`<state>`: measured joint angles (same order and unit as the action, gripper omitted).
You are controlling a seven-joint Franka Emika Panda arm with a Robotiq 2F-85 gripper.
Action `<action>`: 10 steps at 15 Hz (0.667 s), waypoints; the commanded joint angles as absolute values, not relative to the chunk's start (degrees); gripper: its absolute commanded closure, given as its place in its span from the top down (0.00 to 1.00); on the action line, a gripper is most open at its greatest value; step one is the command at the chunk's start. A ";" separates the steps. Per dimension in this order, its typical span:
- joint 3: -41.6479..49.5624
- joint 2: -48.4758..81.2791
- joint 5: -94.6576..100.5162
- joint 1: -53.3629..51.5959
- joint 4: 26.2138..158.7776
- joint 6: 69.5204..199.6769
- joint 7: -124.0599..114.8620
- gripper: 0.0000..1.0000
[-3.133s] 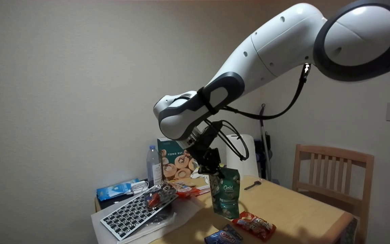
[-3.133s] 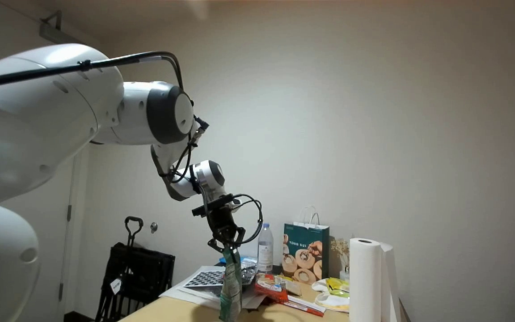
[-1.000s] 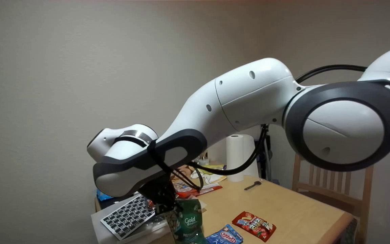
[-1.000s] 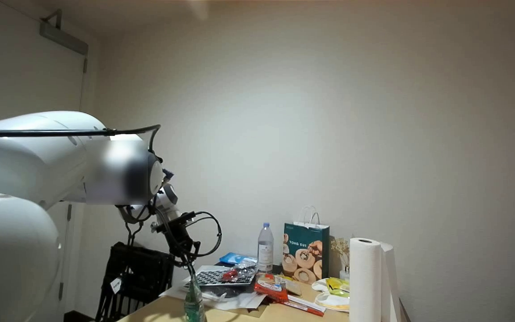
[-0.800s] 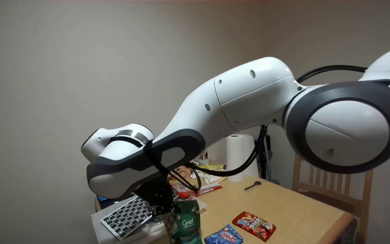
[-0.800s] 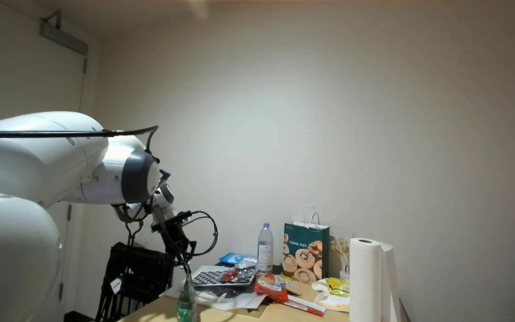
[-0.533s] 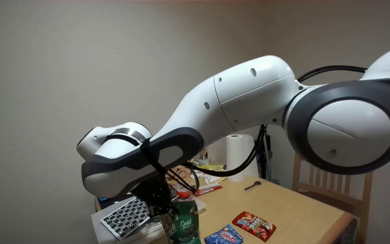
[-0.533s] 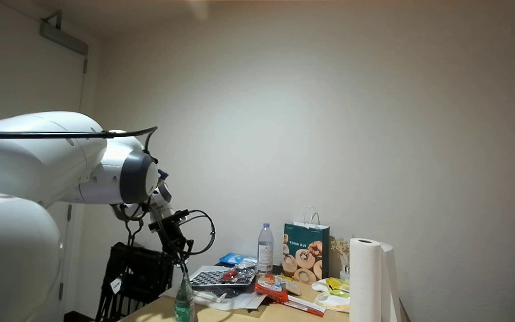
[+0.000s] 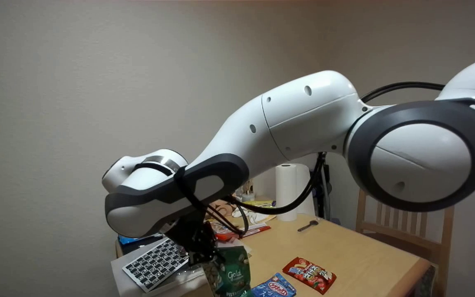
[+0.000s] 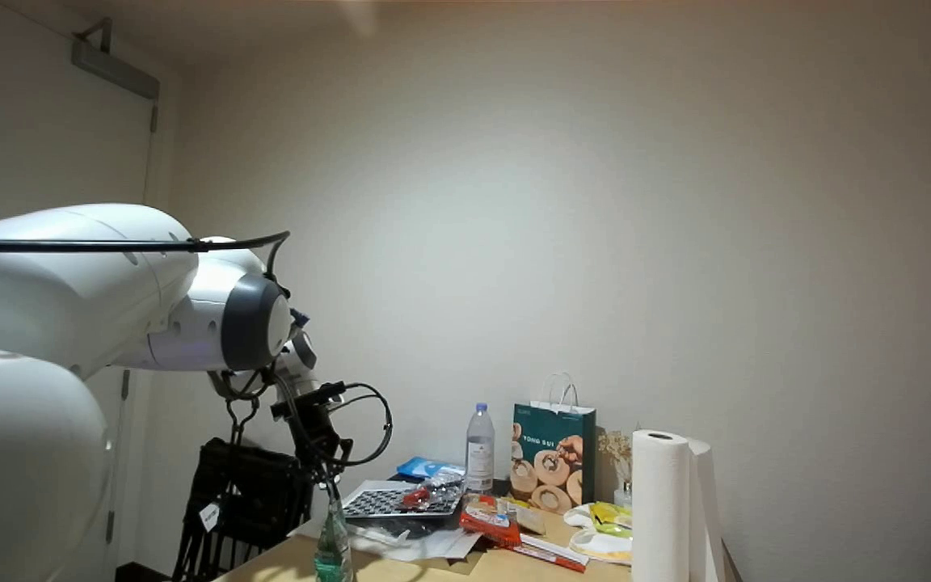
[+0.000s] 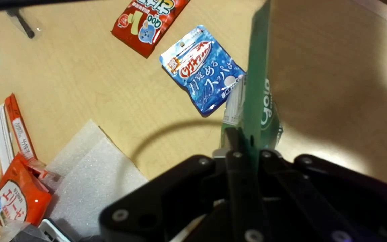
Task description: Move the sachet forward
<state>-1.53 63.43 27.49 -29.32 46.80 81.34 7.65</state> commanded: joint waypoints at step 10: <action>-2.02 63.76 24.20 -27.10 45.04 77.19 8.42 0.45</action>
